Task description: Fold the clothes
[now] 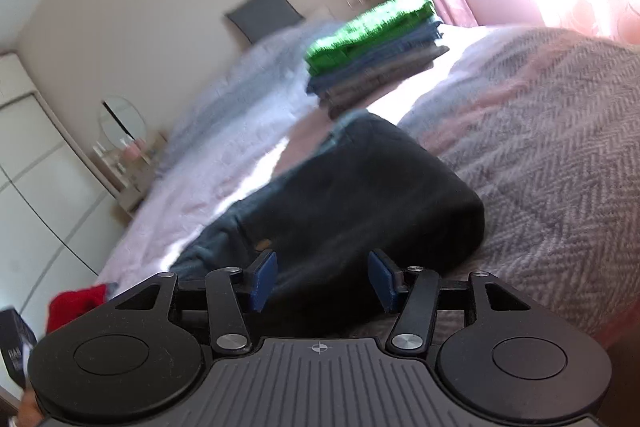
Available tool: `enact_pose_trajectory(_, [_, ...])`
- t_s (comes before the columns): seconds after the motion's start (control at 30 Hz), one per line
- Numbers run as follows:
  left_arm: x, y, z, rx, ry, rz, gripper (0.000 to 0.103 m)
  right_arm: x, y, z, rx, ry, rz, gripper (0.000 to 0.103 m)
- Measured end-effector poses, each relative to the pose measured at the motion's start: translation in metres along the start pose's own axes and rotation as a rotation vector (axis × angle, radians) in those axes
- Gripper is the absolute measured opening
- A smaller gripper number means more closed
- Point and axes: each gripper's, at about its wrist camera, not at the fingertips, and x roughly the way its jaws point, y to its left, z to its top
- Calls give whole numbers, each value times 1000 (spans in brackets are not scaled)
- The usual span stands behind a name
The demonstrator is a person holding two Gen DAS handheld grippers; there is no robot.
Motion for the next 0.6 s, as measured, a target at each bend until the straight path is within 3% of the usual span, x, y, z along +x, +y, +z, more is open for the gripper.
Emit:
enact_pose_trajectory(0.13, [24,-19,60,69,131,-31,26,9,2,20,85,94,-67,54])
enact_pose_trajectory(0.33, [59,-72,126,118,342,-77,26,1,-10,46,430,206,-203,54])
enact_pose_trajectory(0.43, [80,-96,143,181,422,-112,30,-13,-17,48,592,187,-229,54])
enact_pose_trajectory(0.6, [136,-107,156,262,566,-205,41,-25,-11,40,719,114,-273,54])
